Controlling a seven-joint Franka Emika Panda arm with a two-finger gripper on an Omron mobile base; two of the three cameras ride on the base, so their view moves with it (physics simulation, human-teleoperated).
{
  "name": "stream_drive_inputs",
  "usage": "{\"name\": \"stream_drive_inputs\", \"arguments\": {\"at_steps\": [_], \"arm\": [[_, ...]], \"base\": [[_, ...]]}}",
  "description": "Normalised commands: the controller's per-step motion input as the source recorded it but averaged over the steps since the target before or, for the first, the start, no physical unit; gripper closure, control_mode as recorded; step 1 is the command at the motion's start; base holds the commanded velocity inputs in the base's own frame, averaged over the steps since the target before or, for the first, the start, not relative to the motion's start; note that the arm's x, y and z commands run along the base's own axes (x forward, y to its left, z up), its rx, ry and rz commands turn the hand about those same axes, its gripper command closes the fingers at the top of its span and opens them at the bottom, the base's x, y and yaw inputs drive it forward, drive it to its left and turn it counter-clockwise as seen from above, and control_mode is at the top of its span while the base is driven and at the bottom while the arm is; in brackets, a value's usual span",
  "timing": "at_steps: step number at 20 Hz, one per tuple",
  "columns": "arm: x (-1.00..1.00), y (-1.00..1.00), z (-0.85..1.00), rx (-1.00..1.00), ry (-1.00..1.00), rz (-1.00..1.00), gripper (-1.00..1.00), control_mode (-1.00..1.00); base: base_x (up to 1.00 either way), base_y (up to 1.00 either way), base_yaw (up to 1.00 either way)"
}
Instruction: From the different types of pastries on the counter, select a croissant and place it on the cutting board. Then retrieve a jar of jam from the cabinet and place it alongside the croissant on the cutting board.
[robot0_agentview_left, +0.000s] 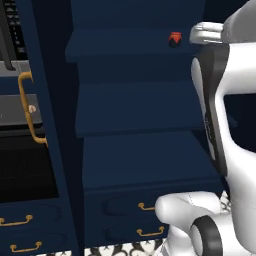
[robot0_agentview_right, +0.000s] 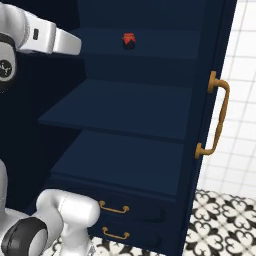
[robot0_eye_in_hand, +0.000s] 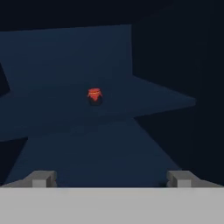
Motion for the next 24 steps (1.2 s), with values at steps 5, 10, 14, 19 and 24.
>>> {"name": "stream_drive_inputs", "arguments": {"at_steps": [5,10,14,19,24], "arm": [[0.0,-0.11,-0.1,0.06,0.02,0.05,-1.0,-1.0],[0.0,-0.27,-0.45,0.01,0.0,0.1,-1.0,-1.0],[0.0,-0.09,-0.46,0.0,0.0,0.1,-1.0,-1.0],[0.1,-0.01,-0.33,0.0,0.0,0.08,-1.0,-1.0],[0.51,-0.03,-0.06,0.01,0.03,0.04,-1.0,-1.0]], "base": [[0.0,0.0,0.0],[0.0,0.0,0.0],[0.0,0.0,0.0],[0.0,0.0,0.0],[0.0,0.0,0.0]]}}
